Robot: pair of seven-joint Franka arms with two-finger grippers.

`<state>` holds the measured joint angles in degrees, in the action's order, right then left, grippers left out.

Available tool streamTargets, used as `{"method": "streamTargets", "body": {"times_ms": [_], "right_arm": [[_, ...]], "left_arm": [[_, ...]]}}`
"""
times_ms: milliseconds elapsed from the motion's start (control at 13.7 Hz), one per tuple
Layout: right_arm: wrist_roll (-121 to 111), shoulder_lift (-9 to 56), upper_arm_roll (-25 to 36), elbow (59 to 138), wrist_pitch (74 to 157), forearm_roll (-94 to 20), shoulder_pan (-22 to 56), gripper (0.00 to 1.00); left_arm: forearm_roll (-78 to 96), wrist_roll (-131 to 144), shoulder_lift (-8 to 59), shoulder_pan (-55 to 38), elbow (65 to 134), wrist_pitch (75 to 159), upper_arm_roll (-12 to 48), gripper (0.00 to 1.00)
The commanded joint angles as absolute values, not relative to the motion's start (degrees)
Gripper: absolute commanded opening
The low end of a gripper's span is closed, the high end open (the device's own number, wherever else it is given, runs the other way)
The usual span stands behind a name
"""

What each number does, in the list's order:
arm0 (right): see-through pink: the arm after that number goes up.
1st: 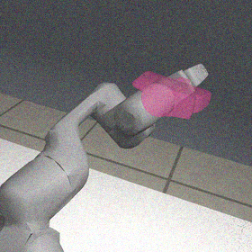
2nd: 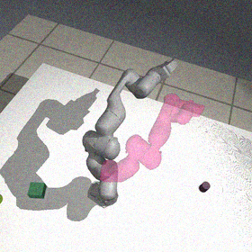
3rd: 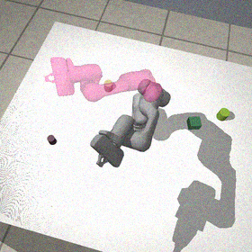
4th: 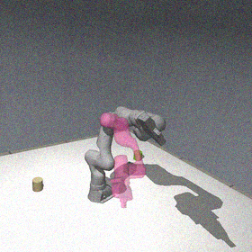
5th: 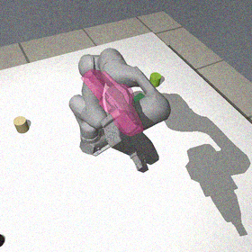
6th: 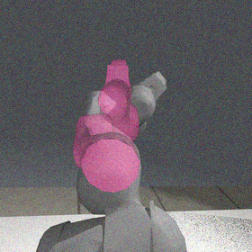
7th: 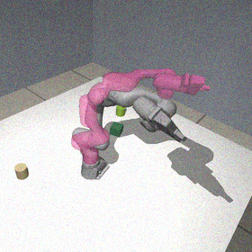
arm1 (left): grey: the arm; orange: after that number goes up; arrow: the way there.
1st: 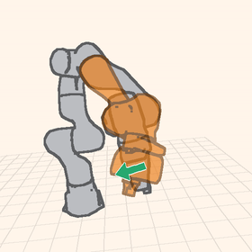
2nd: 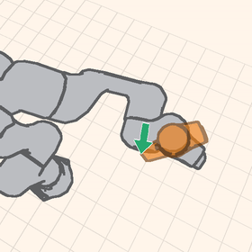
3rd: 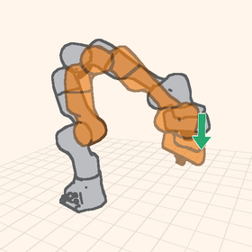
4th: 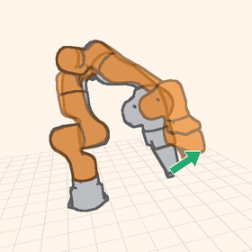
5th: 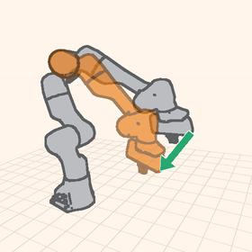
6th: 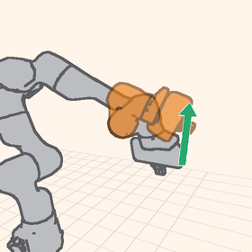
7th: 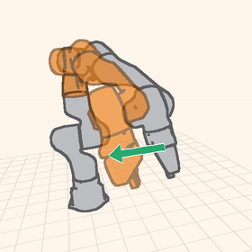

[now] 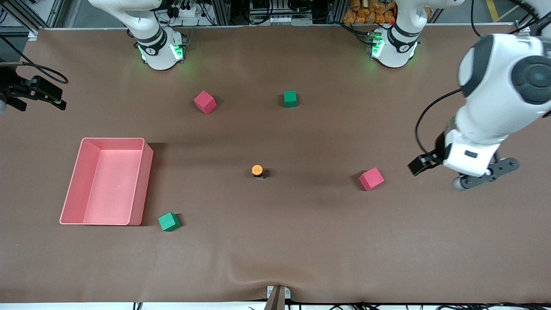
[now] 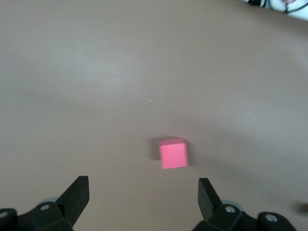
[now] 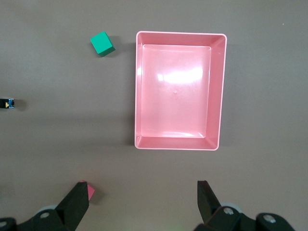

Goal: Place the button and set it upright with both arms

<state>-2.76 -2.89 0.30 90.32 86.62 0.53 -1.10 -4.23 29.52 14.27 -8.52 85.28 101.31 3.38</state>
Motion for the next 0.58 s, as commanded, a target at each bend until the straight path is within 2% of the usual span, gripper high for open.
{"method": "streamTargets", "body": {"times_ms": [0, 510], "right_arm": [[-3.2, -2.4, 0.3, 89.0, 85.7, 1.5, -1.1, 1.0], [-3.2, -2.4, 0.3, 89.0, 85.7, 1.5, -1.2, 1.0]], "left_arm": [[-2.0, 18.7, 8.8, -3.8, 90.9, 99.9, 4.0, 1.0], [-2.0, 11.4, 6.8, -0.3, 90.7, 94.1, 3.6, 1.0]]}}
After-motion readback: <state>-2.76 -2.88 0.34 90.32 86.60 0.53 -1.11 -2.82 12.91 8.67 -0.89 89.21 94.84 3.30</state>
